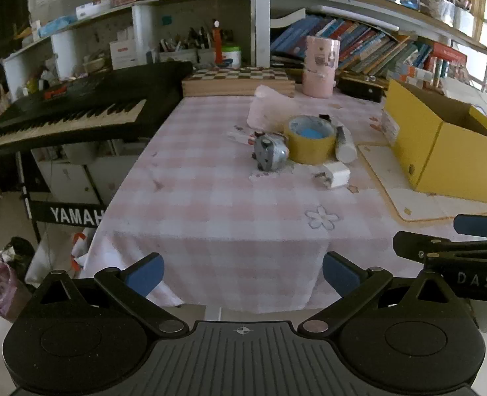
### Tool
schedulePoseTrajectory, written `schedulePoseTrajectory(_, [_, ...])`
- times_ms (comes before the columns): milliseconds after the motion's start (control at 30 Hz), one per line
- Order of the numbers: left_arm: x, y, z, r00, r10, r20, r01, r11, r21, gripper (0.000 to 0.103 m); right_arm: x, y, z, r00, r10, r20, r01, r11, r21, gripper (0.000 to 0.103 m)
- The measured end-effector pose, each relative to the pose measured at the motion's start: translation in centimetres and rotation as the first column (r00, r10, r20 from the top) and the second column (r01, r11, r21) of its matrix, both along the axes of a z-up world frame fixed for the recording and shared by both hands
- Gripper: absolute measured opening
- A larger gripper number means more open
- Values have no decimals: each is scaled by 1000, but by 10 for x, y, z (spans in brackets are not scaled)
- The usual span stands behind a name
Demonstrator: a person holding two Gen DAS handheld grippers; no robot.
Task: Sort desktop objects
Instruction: 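Move both tools toward the white charger and the light-blue toy car, then grasp the white charger with the right tool while the left tool grasps the light-blue toy car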
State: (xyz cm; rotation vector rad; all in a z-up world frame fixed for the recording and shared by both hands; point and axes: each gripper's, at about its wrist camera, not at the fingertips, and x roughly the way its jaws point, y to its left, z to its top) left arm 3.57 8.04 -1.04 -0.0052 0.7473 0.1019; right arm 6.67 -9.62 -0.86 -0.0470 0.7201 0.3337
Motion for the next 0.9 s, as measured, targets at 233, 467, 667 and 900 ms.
schedulePoseTrajectory(233, [29,11,-1,1000,2,3,-2,1000,-11,103,27,11,-4,1000,1,-19,-1,1000,-8,85])
schedulePoseTrajectory(467, [59,22,-3,1000,10,-7,-10,1000,-16,103,57,22,-7,999,1,-35,-1,1000,-1,85])
schedulePoseTrajectory(667, [81,32,-5,1000,14,-22,-14,1000,-11,103,84,34,-13,998,10,-54,-10,1000,-4,78])
schedulePoseTrajectory(900, [102,43,-4,999,35,-23,-35,999,-13,103,118,50,-24,997,22,-77,-25,999,-37,69])
